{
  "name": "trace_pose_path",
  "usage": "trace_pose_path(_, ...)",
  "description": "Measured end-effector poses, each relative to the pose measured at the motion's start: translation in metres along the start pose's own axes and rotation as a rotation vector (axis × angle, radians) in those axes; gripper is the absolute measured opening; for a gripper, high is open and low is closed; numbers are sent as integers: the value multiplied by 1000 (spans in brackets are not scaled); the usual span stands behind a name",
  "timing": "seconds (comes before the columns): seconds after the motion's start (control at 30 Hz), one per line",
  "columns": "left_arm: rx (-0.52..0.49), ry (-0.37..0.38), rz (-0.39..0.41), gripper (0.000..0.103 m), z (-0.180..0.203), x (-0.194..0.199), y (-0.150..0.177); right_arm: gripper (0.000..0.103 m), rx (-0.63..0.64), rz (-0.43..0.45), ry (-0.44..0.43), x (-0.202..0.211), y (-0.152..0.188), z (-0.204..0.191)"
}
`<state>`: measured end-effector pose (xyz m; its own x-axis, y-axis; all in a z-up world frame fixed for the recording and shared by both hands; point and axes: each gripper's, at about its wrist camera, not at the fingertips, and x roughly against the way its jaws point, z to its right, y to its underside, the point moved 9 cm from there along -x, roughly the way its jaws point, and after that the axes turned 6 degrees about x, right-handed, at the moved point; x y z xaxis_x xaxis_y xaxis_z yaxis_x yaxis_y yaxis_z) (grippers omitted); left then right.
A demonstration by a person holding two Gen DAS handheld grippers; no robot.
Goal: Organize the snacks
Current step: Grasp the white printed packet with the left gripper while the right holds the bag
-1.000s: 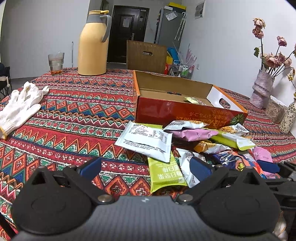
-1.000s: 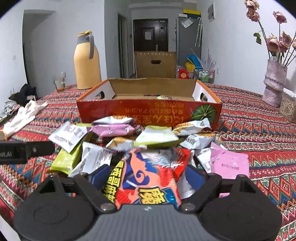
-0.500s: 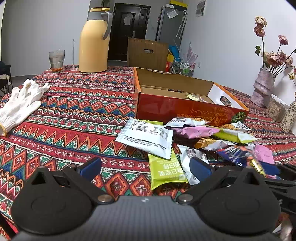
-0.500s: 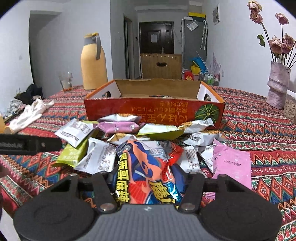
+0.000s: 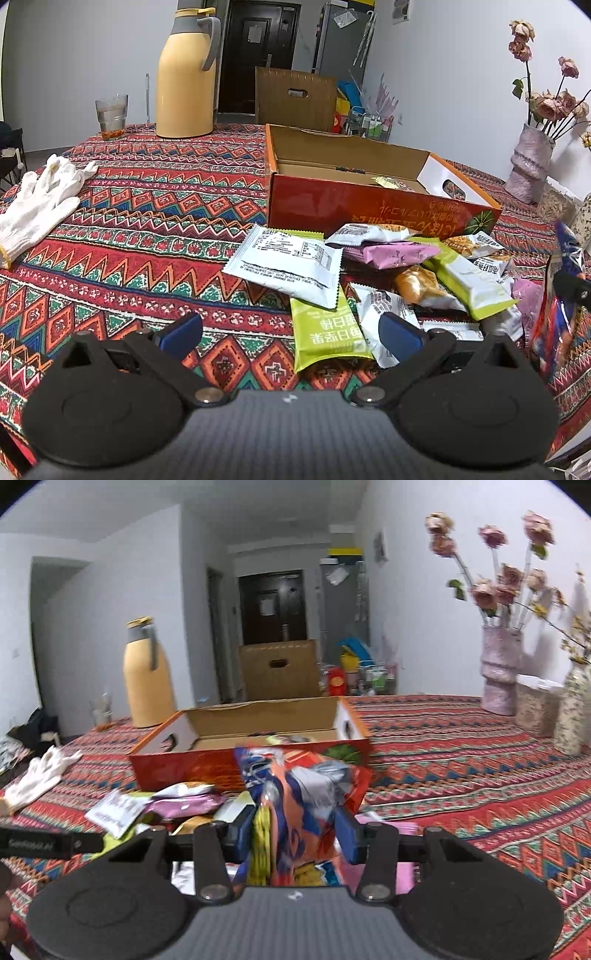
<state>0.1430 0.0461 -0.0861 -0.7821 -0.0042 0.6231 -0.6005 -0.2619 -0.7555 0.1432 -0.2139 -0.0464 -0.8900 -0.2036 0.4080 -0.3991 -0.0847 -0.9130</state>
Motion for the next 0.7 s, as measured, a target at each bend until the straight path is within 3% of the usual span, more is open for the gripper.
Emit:
trace_pose_path(0.1, -2, -9, -3, 103, 1, -2, 0, 15, -16, 4, -5, -1, 0, 6)
trace_pose_path(0.37, -10, -21, -12, 103, 3, -4, 1, 18, -32, -14, -36, -11, 9, 9)
trace_pose_path(0.5, -13, -24, -16, 103, 4, -6, 1, 66, -30, -20, 13, -15, 15, 14)
trace_pose_path(0.53, -13, -24, -18, 103, 4, -7, 2, 74, -33, -23, 19, -17, 17, 16)
trace_pose_path(0.7, -13, -26, -27, 103, 5, -9, 3, 82, -34, -76, 5, -34, 27, 13)
